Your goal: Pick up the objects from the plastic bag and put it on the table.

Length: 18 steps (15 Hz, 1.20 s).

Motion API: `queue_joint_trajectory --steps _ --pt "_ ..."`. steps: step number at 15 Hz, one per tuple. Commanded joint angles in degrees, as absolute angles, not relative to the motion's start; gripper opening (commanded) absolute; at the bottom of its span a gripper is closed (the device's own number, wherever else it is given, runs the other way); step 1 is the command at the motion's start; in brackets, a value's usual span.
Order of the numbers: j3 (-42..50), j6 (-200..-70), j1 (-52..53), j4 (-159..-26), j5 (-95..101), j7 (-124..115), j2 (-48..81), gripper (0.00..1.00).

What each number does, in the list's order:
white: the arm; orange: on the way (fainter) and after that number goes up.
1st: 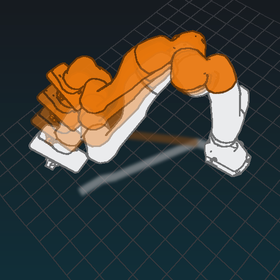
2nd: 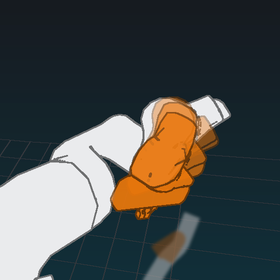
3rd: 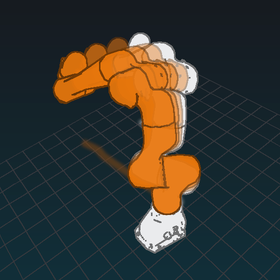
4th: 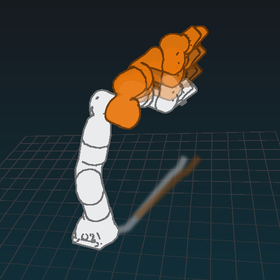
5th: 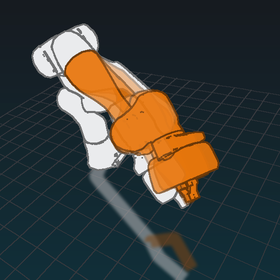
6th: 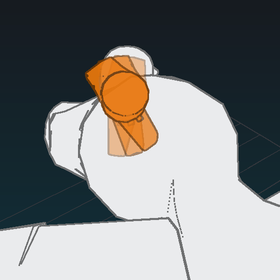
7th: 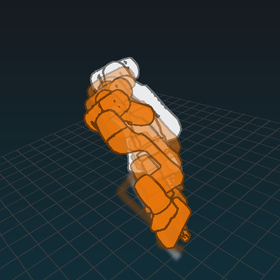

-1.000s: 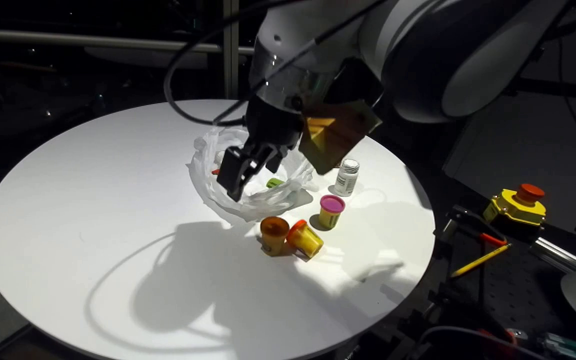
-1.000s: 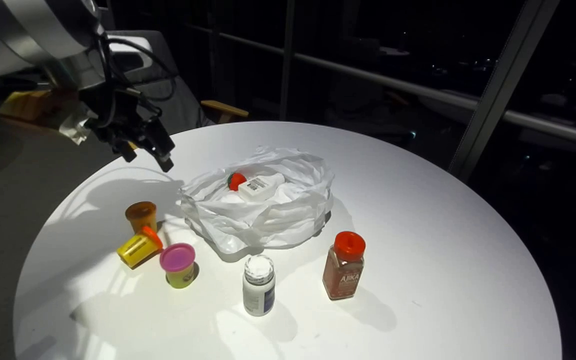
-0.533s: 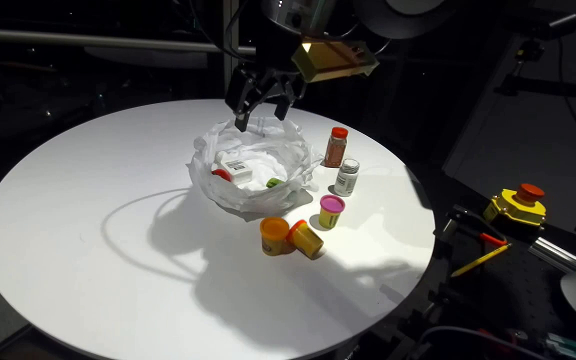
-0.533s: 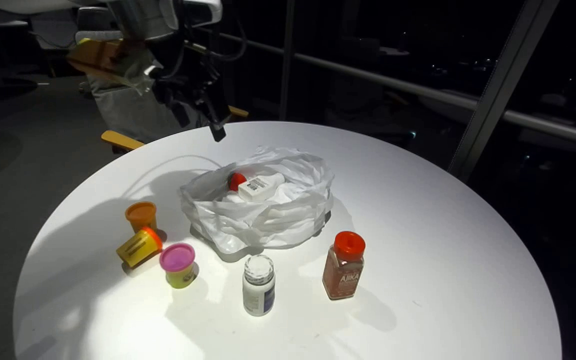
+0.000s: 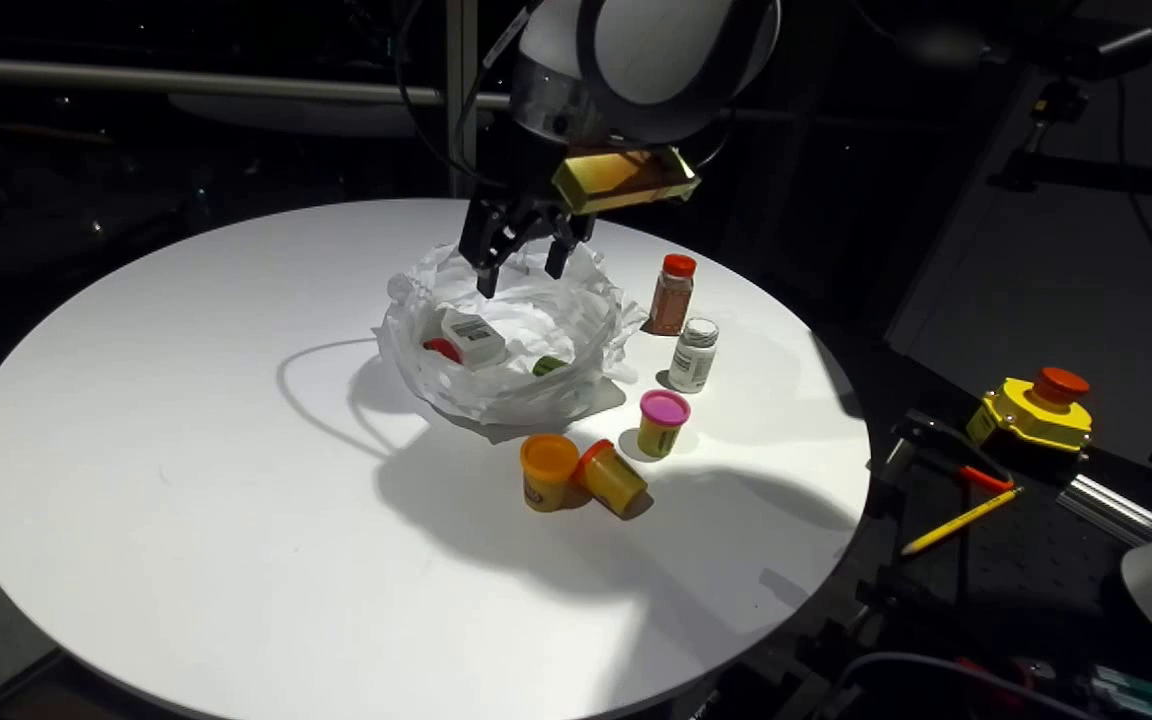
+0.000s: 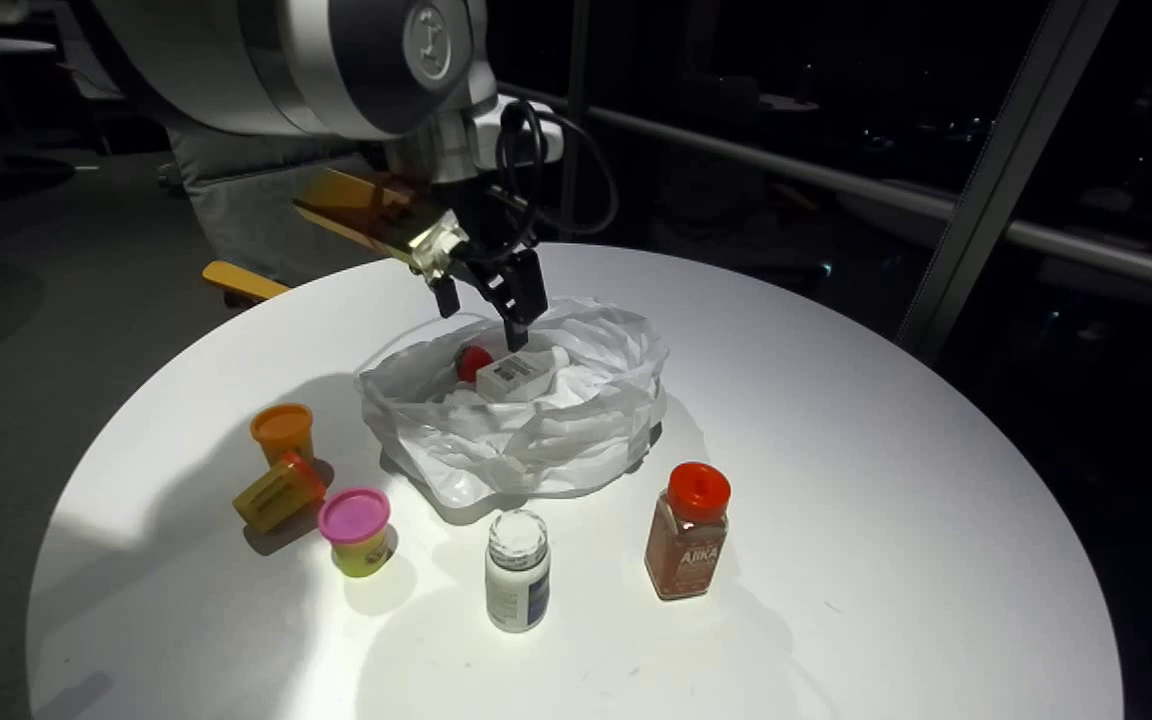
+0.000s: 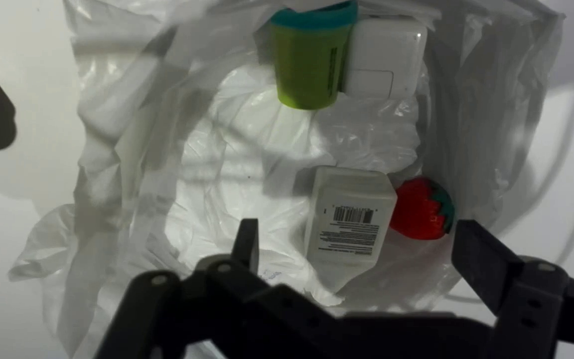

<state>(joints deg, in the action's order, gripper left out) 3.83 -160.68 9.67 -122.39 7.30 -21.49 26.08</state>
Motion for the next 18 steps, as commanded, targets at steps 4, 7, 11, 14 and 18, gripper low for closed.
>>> queue_joint_trajectory --steps 4,7,11,14,18 --pt "3.79 -151.33 8.46 -106.25 5.25 -17.76 38.51 1.0" --pt "3.75 -147.57 7.85 -99.17 4.96 -17.6 42.84 1.0" --pt "3.08 -144.61 6.02 -90.16 2.89 -17.14 47.88 1.0" --pt "2.71 -142.17 5.0 -85.27 1.03 -16.76 50.91 1.0" --pt "1.56 -138.93 3.55 -80.91 -1.73 -16.1 54.16 1.0"
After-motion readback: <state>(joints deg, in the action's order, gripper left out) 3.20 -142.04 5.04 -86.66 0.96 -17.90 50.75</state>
